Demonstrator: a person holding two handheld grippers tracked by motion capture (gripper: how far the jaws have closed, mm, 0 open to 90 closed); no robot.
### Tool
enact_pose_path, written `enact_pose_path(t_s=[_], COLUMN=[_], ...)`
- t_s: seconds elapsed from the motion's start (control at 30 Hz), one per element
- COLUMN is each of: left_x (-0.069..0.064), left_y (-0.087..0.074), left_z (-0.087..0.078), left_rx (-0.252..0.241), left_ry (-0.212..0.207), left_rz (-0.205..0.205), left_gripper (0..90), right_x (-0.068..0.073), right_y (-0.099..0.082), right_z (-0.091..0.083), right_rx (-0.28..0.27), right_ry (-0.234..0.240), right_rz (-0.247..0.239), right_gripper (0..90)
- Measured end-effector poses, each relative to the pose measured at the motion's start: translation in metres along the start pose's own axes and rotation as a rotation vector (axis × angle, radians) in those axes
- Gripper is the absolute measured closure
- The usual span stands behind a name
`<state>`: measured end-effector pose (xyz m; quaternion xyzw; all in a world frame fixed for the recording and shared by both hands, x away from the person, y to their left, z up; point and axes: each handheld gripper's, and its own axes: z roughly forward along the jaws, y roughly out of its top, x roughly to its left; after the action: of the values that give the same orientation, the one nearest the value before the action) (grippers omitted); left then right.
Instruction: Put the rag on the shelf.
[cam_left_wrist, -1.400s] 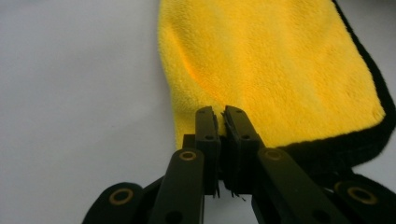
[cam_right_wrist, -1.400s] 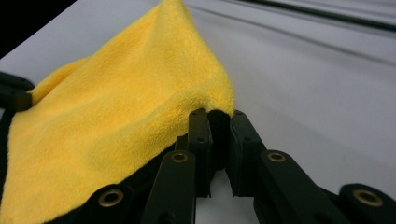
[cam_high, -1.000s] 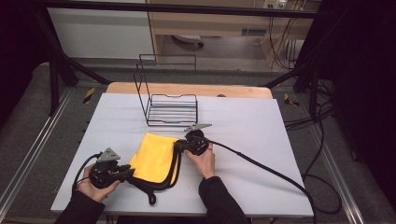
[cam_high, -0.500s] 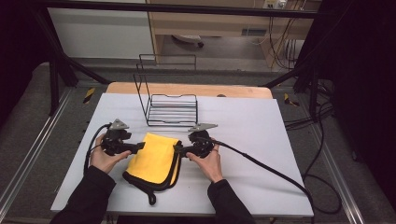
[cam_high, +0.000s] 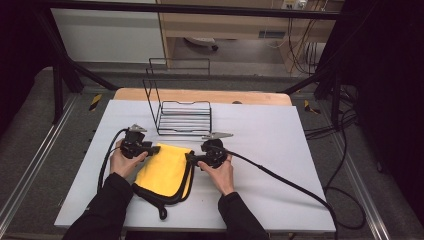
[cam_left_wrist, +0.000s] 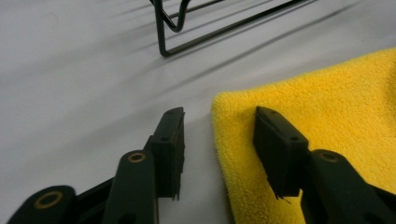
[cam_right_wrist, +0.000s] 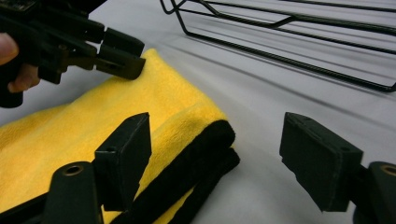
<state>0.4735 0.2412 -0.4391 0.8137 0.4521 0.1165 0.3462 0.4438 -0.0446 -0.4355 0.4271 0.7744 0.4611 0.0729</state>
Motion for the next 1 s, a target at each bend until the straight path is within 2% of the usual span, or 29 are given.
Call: enact_pose_path(t_s=[0.17, 0.27, 0.43, 0.63, 0.8, 1.0], left_x=[-0.003, -0.003, -0.003, -0.006, -0.008, -0.006], left_y=[-0.001, -0.001, -0.002, -0.002, -0.001, -0.002], left_z=[0.002, 0.002, 0.002, 0.002, -0.001, -0.007], left_rx=[0.016, 0.027, 0.023, 0.021, 0.021, 0.006], left_ry=[-0.041, -0.053, -0.057, -0.051, -0.051, -0.067], left_rz=[-0.001, -0.023, -0.013, -0.009, 0.021, -0.016], left_gripper=[67.8, 68.8, 70.7, 73.5, 80.9, 83.0], right_x=[-0.001, 0.001, 0.002, 0.007, 0.007, 0.008], right_y=[0.001, 0.000, -0.004, -0.007, -0.005, -0.001], right_z=[0.012, 0.018, 0.025, 0.024, 0.022, 0.019], right_rx=[0.032, 0.052, 0.094, 0.118, 0.140, 0.123], right_ry=[-0.019, -0.023, -0.033, -0.027, -0.010, 0.013], right_rz=[0.020, 0.014, 0.016, 0.043, 0.101, 0.115], right_gripper=[31.6, 35.1, 42.0, 57.1, 74.2, 79.1])
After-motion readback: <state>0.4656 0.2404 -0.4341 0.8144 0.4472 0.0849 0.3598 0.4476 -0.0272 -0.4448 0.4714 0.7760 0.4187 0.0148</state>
